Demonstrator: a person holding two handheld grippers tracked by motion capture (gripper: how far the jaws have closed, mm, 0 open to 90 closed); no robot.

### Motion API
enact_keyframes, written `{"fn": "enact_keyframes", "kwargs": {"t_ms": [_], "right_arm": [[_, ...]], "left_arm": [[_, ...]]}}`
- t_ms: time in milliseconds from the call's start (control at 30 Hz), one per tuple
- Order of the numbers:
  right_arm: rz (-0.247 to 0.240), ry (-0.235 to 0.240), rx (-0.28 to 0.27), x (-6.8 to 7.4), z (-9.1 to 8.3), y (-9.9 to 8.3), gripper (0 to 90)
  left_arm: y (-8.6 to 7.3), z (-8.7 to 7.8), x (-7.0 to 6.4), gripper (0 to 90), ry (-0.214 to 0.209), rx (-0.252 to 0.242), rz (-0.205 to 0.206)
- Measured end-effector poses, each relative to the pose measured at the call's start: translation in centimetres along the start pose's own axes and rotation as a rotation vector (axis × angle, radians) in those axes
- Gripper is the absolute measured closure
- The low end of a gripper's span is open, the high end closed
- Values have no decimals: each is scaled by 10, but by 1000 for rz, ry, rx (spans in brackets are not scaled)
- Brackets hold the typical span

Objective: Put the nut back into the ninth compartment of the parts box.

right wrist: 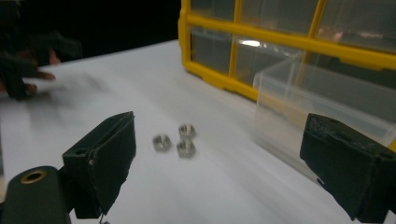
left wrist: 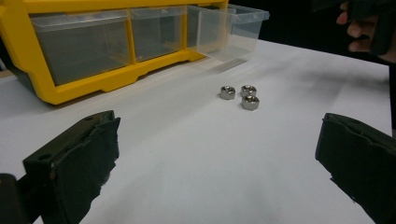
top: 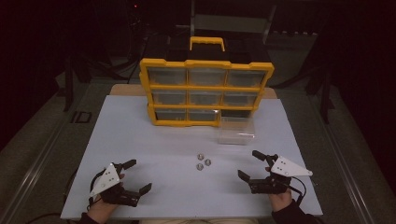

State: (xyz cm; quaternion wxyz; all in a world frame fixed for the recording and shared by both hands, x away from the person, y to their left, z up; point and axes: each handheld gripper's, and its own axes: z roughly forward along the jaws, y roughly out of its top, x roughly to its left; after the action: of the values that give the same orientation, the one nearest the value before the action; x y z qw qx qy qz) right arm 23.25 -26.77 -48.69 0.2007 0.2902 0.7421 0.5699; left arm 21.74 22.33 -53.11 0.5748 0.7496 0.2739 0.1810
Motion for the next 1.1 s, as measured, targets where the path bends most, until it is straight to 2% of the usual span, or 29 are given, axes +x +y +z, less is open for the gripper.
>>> {"fn": "enact_keyframes", "kwargs": {"t_ms": [67,200,333,600,767,933,1100], "right_arm": [[16,16,2,-1,1,5,107],[-17,9,11,-2,4,14,107],[-32,25,18,-3,7,27,107],[-51,54,14,-6,20,51,107],[-56,60,14,-7,28,56,107],[-48,98,8,-9,44,64,107],[-44,148,33,-11,58,68,107]], "left_arm": [[0,0,0,0,2,-4,-1],[1,-1,0,0,5,-9,-6],[1,0,-1,0,1,-14,-8],[1,-1,-1,0,1,-18,-11],[1,-1,0,0,1,-19,-11],[1,-1,0,0,0,-22,-10],[1,-2,0,0,0,-22,-10]]}}
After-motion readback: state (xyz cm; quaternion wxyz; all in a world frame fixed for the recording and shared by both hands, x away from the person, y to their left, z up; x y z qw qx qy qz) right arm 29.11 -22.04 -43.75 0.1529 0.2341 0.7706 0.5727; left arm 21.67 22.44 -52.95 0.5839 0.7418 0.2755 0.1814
